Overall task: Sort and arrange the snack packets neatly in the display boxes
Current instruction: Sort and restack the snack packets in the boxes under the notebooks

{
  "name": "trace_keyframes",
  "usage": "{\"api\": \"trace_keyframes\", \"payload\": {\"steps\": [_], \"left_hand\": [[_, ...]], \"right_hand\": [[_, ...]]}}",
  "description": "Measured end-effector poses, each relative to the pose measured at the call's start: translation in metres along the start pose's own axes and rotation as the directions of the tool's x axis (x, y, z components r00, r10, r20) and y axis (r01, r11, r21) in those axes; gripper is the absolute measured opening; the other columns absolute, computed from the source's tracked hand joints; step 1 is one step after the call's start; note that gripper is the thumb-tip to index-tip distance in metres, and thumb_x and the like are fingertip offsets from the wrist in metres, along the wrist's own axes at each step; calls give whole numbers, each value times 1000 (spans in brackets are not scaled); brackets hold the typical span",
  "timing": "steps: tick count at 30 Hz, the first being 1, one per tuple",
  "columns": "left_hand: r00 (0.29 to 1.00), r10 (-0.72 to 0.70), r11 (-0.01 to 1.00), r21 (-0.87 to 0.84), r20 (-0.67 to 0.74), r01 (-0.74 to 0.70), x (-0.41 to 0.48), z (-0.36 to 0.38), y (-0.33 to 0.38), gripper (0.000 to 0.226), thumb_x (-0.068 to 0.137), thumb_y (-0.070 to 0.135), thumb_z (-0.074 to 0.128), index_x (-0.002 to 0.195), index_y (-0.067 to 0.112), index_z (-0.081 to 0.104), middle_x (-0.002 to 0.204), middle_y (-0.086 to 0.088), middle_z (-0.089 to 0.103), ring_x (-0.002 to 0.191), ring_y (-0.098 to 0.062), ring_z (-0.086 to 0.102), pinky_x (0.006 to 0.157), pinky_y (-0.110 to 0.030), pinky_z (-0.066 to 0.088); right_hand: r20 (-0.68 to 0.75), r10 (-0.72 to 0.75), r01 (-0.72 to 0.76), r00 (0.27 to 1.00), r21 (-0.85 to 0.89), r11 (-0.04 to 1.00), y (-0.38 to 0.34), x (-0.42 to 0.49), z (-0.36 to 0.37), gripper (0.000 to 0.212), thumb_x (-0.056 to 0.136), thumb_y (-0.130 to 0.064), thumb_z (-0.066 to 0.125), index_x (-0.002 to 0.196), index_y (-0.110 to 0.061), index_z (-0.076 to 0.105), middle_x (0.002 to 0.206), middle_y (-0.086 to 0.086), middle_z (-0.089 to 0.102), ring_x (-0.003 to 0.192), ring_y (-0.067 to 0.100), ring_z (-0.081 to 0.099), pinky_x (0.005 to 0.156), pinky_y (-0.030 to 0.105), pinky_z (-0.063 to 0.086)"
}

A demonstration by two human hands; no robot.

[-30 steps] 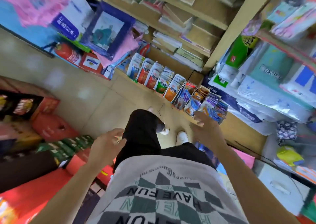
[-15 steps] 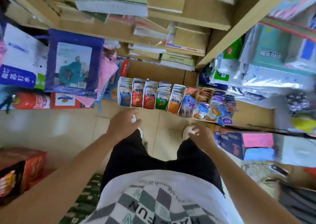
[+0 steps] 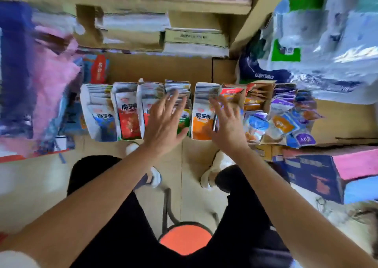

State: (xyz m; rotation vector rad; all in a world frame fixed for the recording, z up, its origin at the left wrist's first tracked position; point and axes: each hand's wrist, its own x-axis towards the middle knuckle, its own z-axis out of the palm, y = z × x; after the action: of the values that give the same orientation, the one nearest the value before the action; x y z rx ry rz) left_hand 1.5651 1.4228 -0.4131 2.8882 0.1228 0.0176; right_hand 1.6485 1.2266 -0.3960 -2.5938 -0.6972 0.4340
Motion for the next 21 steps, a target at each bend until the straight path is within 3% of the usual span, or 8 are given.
{"api": "trace_keyframes", "payload": {"steps": [4, 8, 11, 15, 18, 21], "left_hand": [[974, 114, 992, -40, -196, -124, -12, 39, -18, 81, 89, 55, 63, 155, 16, 37, 164, -11, 27, 151, -32, 25, 119, -51, 28], [892, 191, 979, 11, -410, -204, -17, 50, -26, 51, 92, 41, 66, 135, 13, 62, 149, -7, 52, 144, -30, 39, 116, -46, 34], [805, 231, 966, 31, -546, -256, -26, 45, -24, 26, 93, 28, 68, 113, 11, 71, 125, -6, 68, 126, -31, 56, 107, -42, 43], [834, 166, 972, -53, -526, -227, -44, 28, -9, 16, 92, 23, 68, 105, 15, 72, 105, -5, 72, 101, -30, 65, 88, -42, 51], [866, 110, 985, -66, -487, -162, -58, 19, 1, 15, 91, 23, 70, 104, 18, 74, 108, -3, 75, 106, -28, 66, 89, -39, 51], [885, 85, 990, -62, -458, -127, -67, 8, 9, 12, 91, 21, 71, 102, 18, 75, 105, -2, 75, 102, -26, 67, 86, -37, 52]], "right_hand": [[-119, -160, 146, 980, -119, 982, 21, -1, 54, 92, 79, -51, 69, 155, -16, 32, 159, 3, 33, 136, 36, 32, 105, 58, 36], [-307, -253, 212, 918, -159, 964, 33, -2, 77, 87, 81, -41, 70, 155, -14, 32, 152, 7, 38, 133, 34, 34, 104, 53, 36], [-431, -295, 253, 853, -154, 955, 33, -7, 83, 80, 80, -33, 66, 152, -12, 37, 142, 11, 46, 123, 38, 42, 96, 55, 40], [-488, -304, 268, 818, -144, 952, 24, -14, 67, 60, 80, -32, 63, 136, -11, 56, 130, 12, 55, 113, 41, 49, 85, 52, 44], [-429, -344, 302, 835, -164, 939, 19, -21, 55, 54, 76, -25, 72, 127, -9, 62, 125, 13, 60, 107, 42, 52, 84, 56, 47], [-358, -381, 321, 852, -217, 922, 14, -34, 42, 57, 79, -25, 79, 130, -9, 60, 129, 15, 57, 113, 43, 49, 87, 58, 47]]}}
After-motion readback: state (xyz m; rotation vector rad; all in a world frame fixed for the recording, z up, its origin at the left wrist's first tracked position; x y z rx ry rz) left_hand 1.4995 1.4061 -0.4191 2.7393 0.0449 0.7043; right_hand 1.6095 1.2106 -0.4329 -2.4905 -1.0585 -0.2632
